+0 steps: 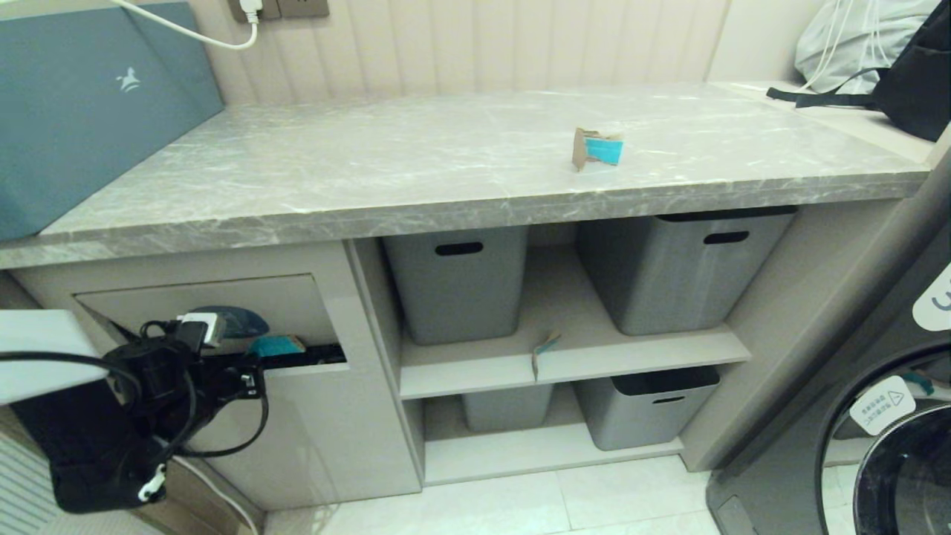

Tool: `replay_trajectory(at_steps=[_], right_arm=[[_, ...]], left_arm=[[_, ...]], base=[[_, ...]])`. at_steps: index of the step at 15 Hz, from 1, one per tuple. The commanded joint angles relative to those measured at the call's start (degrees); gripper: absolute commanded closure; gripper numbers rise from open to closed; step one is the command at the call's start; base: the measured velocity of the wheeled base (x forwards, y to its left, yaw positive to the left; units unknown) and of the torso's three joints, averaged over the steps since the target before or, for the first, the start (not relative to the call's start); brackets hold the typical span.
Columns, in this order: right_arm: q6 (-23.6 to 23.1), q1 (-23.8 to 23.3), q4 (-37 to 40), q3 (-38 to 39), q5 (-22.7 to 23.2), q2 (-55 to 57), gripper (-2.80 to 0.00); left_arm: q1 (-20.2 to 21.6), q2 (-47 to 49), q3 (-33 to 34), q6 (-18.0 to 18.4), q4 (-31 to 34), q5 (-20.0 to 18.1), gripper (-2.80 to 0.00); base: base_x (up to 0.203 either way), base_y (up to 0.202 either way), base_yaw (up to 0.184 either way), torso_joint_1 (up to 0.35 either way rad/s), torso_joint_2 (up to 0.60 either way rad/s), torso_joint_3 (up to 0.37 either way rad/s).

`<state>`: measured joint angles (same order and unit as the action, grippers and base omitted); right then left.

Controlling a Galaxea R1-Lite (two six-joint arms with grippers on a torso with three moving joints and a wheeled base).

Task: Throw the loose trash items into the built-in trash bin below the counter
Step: Put the garbage in the trash can

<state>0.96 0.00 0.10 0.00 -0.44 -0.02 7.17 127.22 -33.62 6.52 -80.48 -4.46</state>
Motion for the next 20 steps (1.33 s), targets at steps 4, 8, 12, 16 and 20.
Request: replay_trajectory(at_steps=[4,8,12,16,20], right_arm=[[0.0,0.0,-0.01,0.0,0.0,0.02,0.0],[0.0,0.0,-0.01,0.0,0.0,0.02,0.0],[0.0,0.0,-0.01,0.0,0.0,0.02,0.0],[0.0,0.0,-0.01,0.0,0.0,0.02,0.0],[0.0,0.0,-0.01,0.0,0.0,0.02,0.0]], left_arm=[[-0.68,3.27,-8.14,-0.04,-0.02,0.06,0.0],[-1.02,4.44,-11.28,0.16,1.64,0.16,0.0],[-0.94,6.73,-14.22,0.11,1.58,0.32,0.0],[-0.93,6.11,-14.13,0.13,1.73,0.33,0.0],[-1.02,5.84,-14.03,0.33,1.73,0.33,-2.8]], base=[[0.0,0.0,0.0,0.0,0.0,0.0],[0.0,0.0,0.0,0.0,0.0,0.0],[0.0,0.0,0.0,0.0,0.0,0.0],[0.0,0.0,0.0,0.0,0.0,0.0],[0.0,0.0,0.0,0.0,0.0,0.0]])
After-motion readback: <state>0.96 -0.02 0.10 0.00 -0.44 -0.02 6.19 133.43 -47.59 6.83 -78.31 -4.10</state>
